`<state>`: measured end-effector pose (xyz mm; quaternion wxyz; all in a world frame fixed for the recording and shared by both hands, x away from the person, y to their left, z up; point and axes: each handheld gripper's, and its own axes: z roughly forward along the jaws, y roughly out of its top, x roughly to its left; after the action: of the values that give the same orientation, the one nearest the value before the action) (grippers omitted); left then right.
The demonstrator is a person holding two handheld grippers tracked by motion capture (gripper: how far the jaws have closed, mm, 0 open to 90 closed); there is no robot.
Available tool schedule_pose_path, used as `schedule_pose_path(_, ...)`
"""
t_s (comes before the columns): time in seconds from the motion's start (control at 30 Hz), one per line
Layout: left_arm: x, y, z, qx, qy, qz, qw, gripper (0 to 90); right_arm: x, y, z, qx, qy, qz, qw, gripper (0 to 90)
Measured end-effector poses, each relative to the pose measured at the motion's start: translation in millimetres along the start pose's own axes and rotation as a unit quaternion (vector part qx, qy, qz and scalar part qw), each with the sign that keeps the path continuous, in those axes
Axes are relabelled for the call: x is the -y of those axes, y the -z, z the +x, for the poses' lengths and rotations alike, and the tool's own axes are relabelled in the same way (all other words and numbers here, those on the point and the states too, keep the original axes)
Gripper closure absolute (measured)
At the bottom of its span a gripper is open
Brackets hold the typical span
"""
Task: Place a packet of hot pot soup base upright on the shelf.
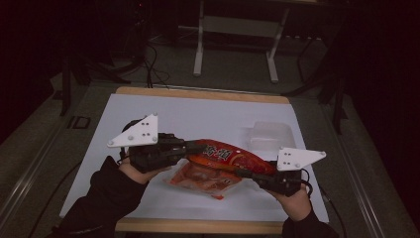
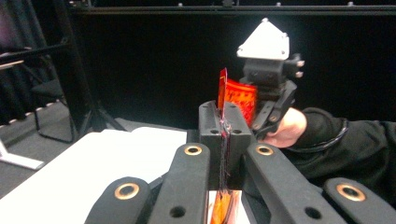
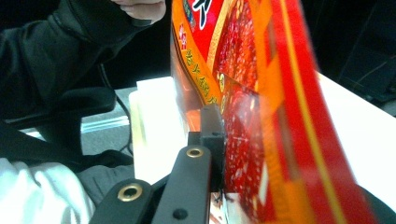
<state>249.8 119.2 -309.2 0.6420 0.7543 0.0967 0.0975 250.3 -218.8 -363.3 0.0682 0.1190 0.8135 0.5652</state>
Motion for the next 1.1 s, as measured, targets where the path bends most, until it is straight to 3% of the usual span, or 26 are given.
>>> schedule_pose_path(0.3,4.7,11.8,10.7,-0.009,0.005,0.002,0.9999,88.8,-15.7,-1.0,0.4,0.001,0.01,0.003,0.9999,90.0)
schedule_pose_path(0.47,11.7,17.2,20.6,-0.014,0.016,-0.002,0.9998,80.8,-26.6,-2.2,0.9,0.006,0.014,0.009,0.9998,90.0)
schedule_pose_path(0.57,17.6,21.0,23.3,-0.033,0.019,-0.017,0.9991,66.0,-32.9,-1.4,-0.7,0.01,0.012,0.01,0.9998,90.0)
schedule_pose_path(0.63,21.3,23.3,24.2,-0.054,0.023,-0.025,0.998,47.4,-36.4,0.4,-2.7,0.017,0.008,0.008,0.9998,90.0)
schedule_pose_path(0.67,23.3,24.8,25.1,-0.058,0.029,-0.029,0.9975,43.0,-37.5,1.1,-3.4,0.02,0.006,0.007,0.9998,90.0)
schedule_pose_path(0.83,33.6,30.6,28.4,-0.06,0.048,-0.046,0.996,28.2,-46.7,8.6,-6.8,0.034,0.006,-0.004,0.9994,90.0)
schedule_pose_path(0.93,41.0,32.1,29.1,-0.065,0.053,-0.052,0.9951,13.6,-54.2,15.0,-9.1,0.042,0.006,-0.014,0.999,90.0)
schedule_pose_path(1.1,50.9,30.6,26.1,-0.084,0.054,-0.036,0.9944,2.3,-66.6,25.9,-10.5,0.053,0.006,-0.024,0.9983,90.0)
